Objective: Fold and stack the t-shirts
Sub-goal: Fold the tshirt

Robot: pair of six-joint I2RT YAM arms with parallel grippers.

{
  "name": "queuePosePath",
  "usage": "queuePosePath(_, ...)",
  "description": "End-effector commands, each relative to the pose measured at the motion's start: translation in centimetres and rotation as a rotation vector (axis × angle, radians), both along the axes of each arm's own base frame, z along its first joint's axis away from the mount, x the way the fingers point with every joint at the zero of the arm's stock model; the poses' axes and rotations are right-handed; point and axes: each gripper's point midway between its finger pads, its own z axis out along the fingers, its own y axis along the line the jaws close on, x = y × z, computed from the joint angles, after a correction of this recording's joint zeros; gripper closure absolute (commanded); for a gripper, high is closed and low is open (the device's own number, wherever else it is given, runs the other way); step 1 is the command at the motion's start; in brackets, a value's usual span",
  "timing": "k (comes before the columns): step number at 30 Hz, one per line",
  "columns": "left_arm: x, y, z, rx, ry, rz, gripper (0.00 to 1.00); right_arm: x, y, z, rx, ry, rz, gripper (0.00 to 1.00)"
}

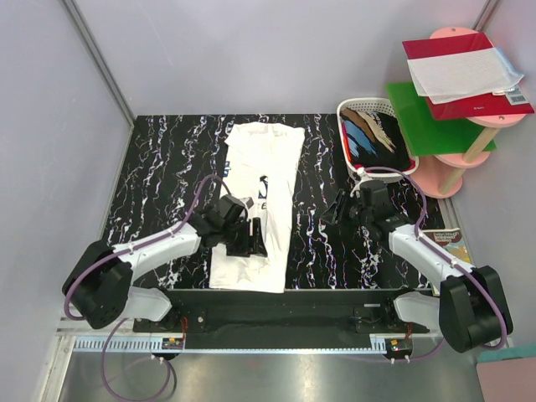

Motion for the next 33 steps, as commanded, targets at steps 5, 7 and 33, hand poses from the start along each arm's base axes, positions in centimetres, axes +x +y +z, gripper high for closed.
queuePosePath(5,-2.1,-2.6,1.2,-0.064,-0.039,-0.052,0.42,0.3,0.7,0.7,0.033,-0.029,0.007,0.54)
queuePosePath(7,-2.5,-3.1,1.1,-0.058,-0.038,-0.069,0.41,0.4,0.7,0.5,0.033,-0.026,0.007,0.54)
queuePosePath(33,-7.8,1.6,2.2,0.016,0.039,0.046,1.00,0.6,2.0,-0.8,0.069,0.012,0.044,0.55)
